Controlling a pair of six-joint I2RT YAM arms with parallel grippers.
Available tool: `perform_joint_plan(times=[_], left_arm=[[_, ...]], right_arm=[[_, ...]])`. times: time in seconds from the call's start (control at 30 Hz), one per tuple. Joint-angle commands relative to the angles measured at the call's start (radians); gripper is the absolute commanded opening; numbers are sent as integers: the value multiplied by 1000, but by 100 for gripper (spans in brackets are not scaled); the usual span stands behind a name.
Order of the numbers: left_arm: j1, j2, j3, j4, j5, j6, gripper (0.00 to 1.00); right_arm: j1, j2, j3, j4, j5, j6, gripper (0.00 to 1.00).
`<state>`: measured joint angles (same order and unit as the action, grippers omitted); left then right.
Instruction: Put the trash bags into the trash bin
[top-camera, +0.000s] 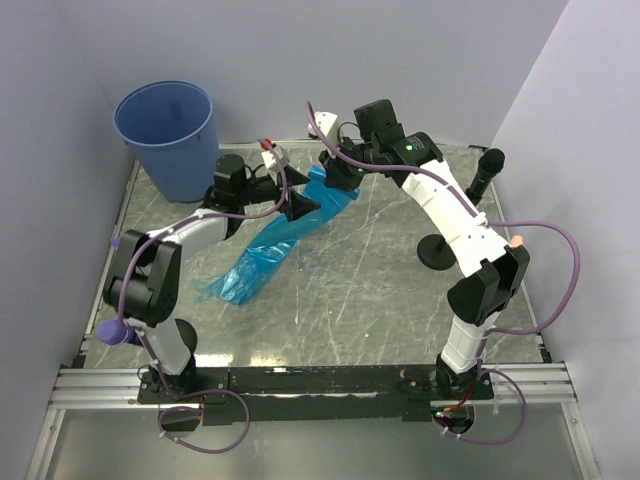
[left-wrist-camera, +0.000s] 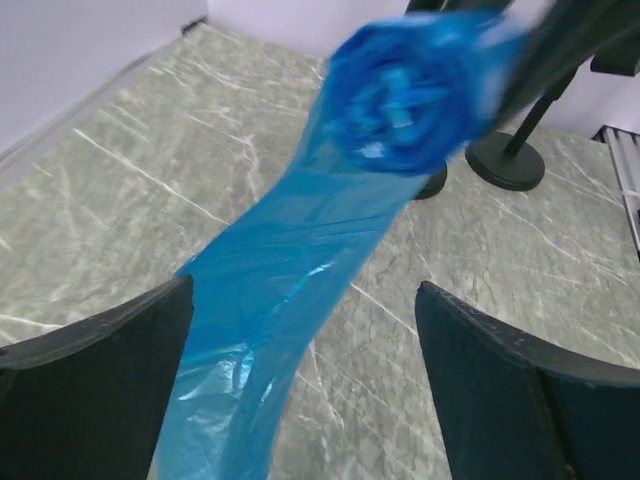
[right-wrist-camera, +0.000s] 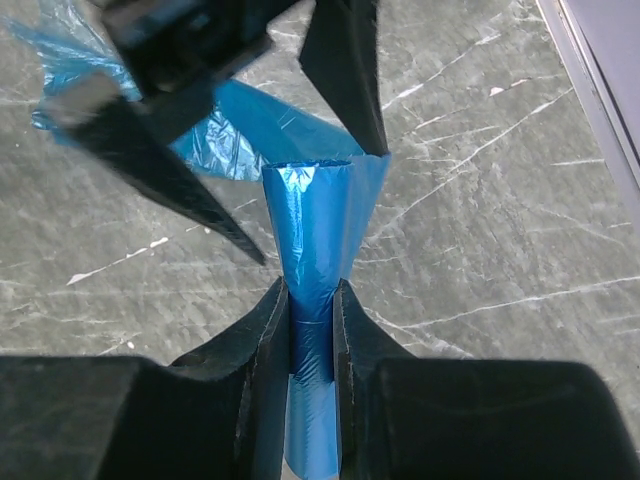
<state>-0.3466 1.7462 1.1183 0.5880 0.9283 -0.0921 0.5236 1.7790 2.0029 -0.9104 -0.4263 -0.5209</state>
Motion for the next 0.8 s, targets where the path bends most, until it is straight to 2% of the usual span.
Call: perform_joint_plan(times=[0.0, 0.07, 0.27, 0.37, 0.5, 0.63, 0.77], left_arm=[[-12, 79, 95, 72, 79, -21, 91], [-15, 102, 135, 56, 80, -9, 90], [-17, 113, 126, 114, 66, -14, 92], [-22, 111, 107, 159, 29, -12, 98], [-17, 125, 166, 35, 37, 184, 99], [1, 130, 178, 98, 64, 134, 99], [4, 130, 192, 133, 96, 98, 91]], right_arm=[[-2, -44, 31, 10, 7, 1, 0], [-2, -36, 42, -5, 11, -10, 0], [-13, -16, 92, -38, 18, -7, 0], [-17, -9, 112, -53, 26, -4, 0], [-20, 10, 181, -108, 49, -11, 0], [-23, 2, 185, -125, 64, -24, 0], [-23, -12, 172, -122, 80, -11, 0]])
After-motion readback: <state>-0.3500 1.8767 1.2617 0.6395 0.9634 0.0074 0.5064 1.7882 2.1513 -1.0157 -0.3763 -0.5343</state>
